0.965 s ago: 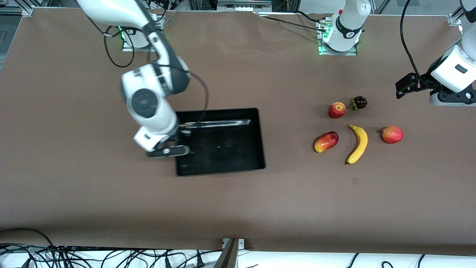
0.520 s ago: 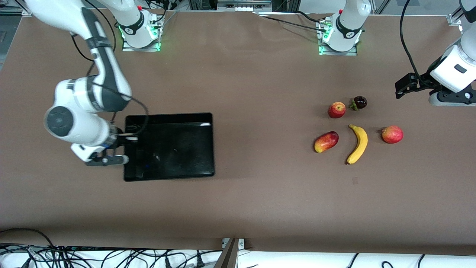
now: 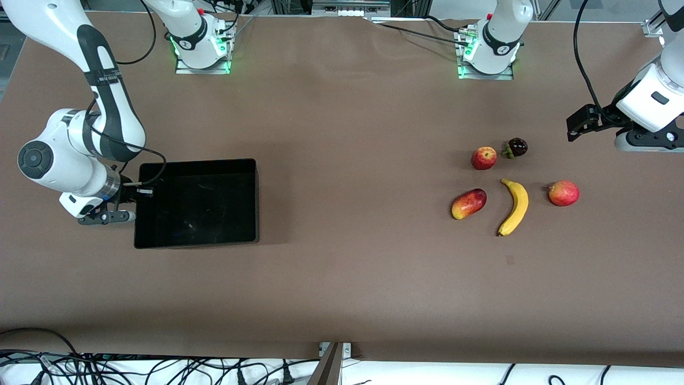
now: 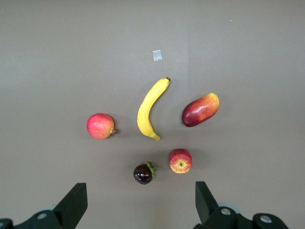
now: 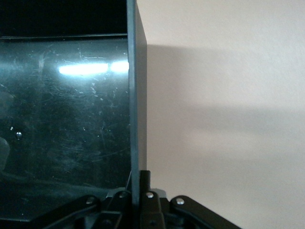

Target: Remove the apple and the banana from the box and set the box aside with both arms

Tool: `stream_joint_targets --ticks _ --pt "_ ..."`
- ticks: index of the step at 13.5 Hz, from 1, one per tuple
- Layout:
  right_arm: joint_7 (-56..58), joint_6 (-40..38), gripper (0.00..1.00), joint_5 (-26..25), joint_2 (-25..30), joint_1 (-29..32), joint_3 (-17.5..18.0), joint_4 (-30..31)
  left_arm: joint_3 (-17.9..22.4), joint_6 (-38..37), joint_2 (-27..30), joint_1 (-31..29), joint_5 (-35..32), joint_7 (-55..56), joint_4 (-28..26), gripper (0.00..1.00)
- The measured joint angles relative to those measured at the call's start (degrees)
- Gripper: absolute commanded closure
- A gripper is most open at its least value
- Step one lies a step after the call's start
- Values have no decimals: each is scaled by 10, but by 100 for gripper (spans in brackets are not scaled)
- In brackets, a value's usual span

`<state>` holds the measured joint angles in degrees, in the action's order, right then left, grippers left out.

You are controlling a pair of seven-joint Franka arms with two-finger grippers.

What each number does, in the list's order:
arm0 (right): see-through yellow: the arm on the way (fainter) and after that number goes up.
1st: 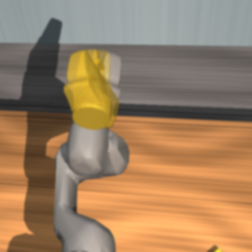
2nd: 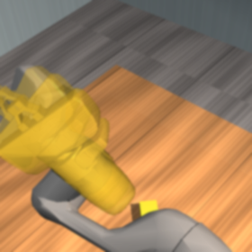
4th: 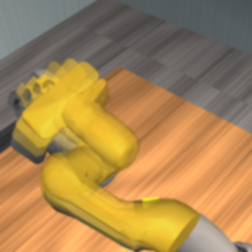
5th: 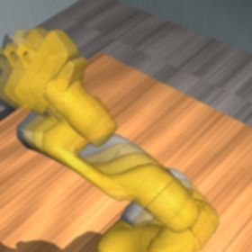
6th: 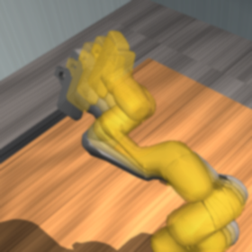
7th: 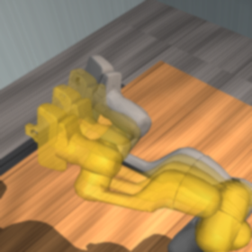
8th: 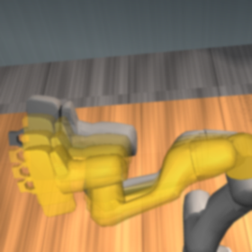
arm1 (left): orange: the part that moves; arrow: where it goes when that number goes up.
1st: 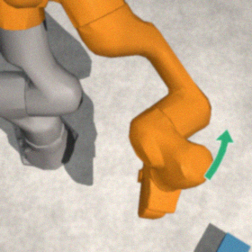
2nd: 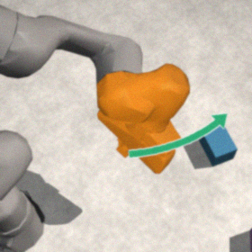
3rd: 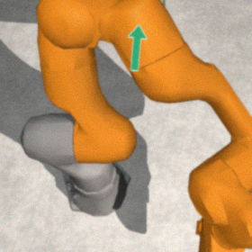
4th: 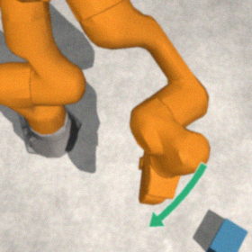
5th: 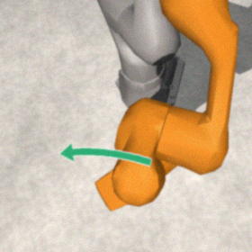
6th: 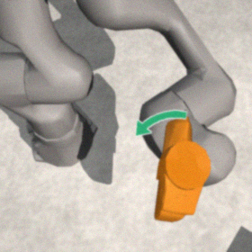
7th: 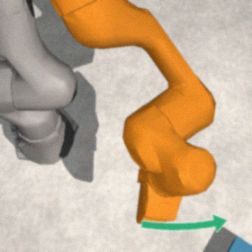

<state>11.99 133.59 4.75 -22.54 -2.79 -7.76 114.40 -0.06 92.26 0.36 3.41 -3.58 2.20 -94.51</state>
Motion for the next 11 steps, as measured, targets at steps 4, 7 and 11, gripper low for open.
stream_joint_targets --ticks 4,7,11 --pt "5 59 100 32 0 6 1 51 -1 0 0 0 0 0 0 0" --pt "6 69 3 34 1 6 1 57 -1 0 0 0 0 0 0 0" --pt "9 53 0 34 19 6 14 46 -1 0 0 0 0 0 0 0"
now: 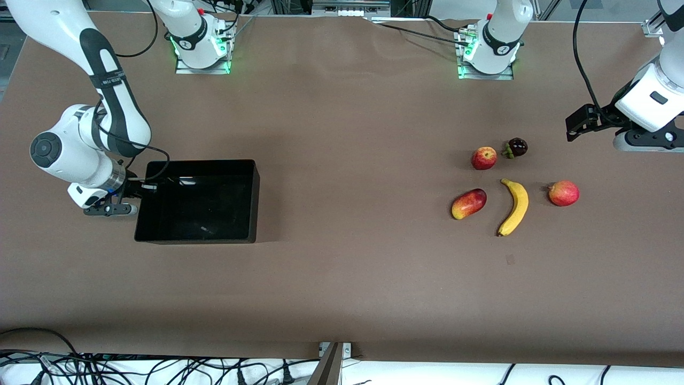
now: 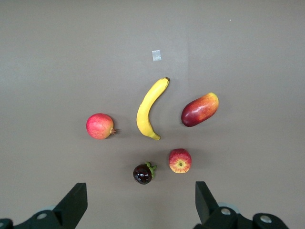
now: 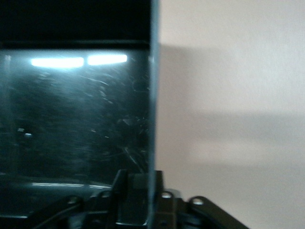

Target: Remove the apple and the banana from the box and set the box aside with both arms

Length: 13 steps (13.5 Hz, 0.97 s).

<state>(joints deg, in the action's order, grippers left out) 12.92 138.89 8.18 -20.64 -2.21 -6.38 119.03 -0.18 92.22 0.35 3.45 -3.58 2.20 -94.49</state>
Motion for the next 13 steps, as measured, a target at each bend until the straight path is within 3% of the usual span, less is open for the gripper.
stream_joint_targets --ticks 5,8,13 --pt "-2 -197 0 -1 57 -8 20 -128 0 0 0 0 0 0 0 0" --pt "-44 -320 0 -29 89 -25 24 -201 0 0 0 0 0 0 0 0" --pt "-63 -409 0 -39 176 -38 25 -225 0 -1 0 0 0 0 0 0"
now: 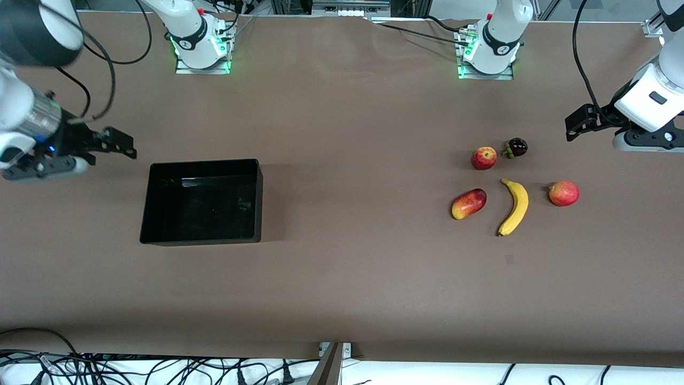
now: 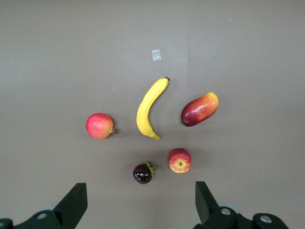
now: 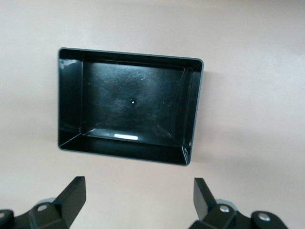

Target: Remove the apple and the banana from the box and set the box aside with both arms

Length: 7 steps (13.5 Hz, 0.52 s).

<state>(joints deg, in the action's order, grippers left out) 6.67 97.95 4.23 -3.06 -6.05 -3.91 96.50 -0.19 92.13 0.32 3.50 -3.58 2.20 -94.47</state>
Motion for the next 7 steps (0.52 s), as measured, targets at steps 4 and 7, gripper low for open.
stream_joint_targets --ticks 4,7 --pt "0 -6 0 -12 16 0 -1 -7 0 0 0 0 0 0 0 0" --pt "0 -6 0 -18 12 0 -1 -7 0 0 0 0 0 0 0 0"
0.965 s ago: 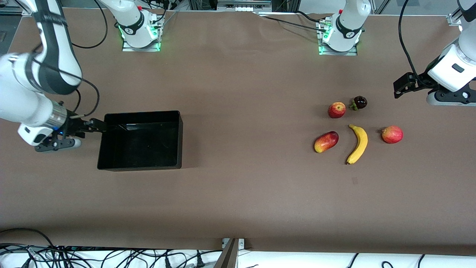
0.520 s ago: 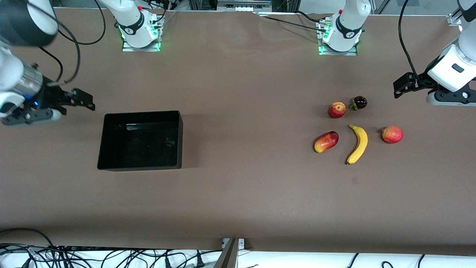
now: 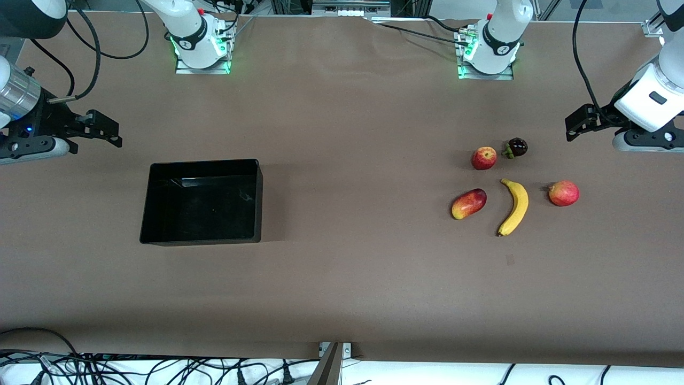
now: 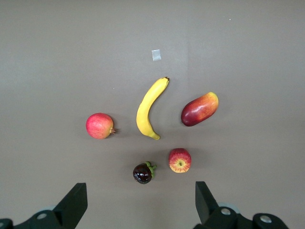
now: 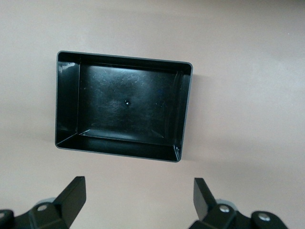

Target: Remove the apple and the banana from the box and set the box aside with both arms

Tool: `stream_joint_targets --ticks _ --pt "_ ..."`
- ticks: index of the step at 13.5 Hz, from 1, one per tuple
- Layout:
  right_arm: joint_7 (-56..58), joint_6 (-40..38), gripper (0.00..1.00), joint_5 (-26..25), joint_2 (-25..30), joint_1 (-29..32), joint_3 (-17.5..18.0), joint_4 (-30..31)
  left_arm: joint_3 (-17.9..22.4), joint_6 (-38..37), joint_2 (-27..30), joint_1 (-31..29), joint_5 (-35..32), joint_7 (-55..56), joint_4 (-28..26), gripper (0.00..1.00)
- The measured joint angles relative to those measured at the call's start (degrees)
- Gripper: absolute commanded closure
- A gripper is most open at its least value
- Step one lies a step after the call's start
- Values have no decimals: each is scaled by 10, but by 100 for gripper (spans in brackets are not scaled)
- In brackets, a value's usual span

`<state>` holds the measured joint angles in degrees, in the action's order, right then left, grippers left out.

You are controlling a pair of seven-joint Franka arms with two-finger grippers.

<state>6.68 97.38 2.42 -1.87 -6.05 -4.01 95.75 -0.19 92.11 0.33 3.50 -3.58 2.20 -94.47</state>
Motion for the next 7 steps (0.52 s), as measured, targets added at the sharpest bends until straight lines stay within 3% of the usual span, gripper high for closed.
stream_joint_targets --ticks 7 --pt "0 -3 0 0 0 0 0 -1 0 0 0 0 0 0 0 0"
